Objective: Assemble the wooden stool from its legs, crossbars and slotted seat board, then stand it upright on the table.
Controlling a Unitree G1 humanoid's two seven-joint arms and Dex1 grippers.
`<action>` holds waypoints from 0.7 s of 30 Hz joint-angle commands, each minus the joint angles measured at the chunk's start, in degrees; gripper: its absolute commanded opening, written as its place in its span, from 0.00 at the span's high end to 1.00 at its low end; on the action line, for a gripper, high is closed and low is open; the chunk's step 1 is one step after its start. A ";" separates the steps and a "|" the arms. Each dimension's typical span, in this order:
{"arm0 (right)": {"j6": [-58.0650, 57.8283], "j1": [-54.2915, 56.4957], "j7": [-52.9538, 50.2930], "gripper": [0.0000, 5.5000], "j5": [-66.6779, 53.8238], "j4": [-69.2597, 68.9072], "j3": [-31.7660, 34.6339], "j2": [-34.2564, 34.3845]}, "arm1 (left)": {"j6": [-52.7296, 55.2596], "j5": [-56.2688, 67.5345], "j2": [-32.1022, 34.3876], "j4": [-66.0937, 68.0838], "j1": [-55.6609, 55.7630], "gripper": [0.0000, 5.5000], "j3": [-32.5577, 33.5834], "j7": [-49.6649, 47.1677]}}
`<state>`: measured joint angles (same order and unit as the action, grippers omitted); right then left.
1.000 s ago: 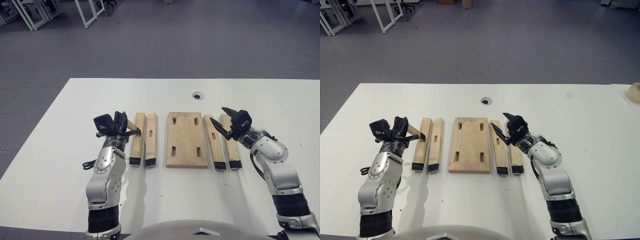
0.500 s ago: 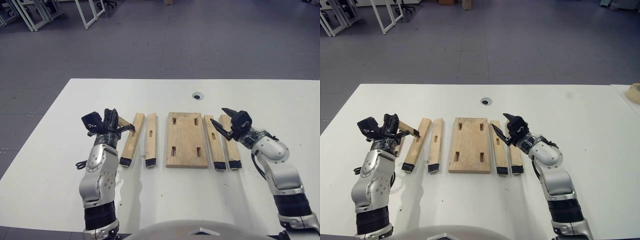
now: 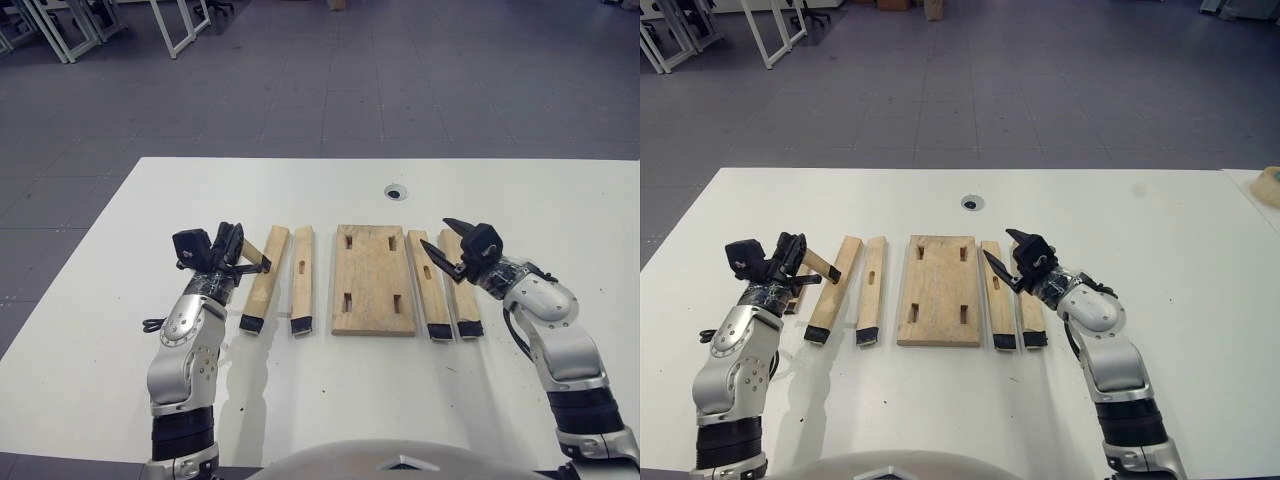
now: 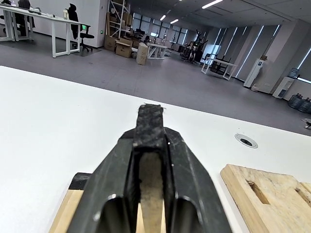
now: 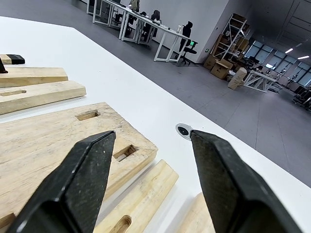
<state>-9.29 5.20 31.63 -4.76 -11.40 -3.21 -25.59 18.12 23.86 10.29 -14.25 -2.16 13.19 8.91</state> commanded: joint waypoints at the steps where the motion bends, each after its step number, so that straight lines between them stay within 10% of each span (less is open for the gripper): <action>1: 0.37 0.08 0.61 0.49 0.09 -0.24 0.12 -0.77 | -0.66 -1.91 0.78 3.31 -1.89 0.92 -0.06 1.00; 21: 0.47 -0.24 -0.03 0.49 0.63 -0.43 -0.21 -0.29 | 14.69 -4.62 5.27 -3.80 4.62 0.92 -3.94 0.14</action>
<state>-9.23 4.87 31.65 -4.61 -11.37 -3.26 -25.61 31.16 18.98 15.82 -17.27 2.15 9.54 9.55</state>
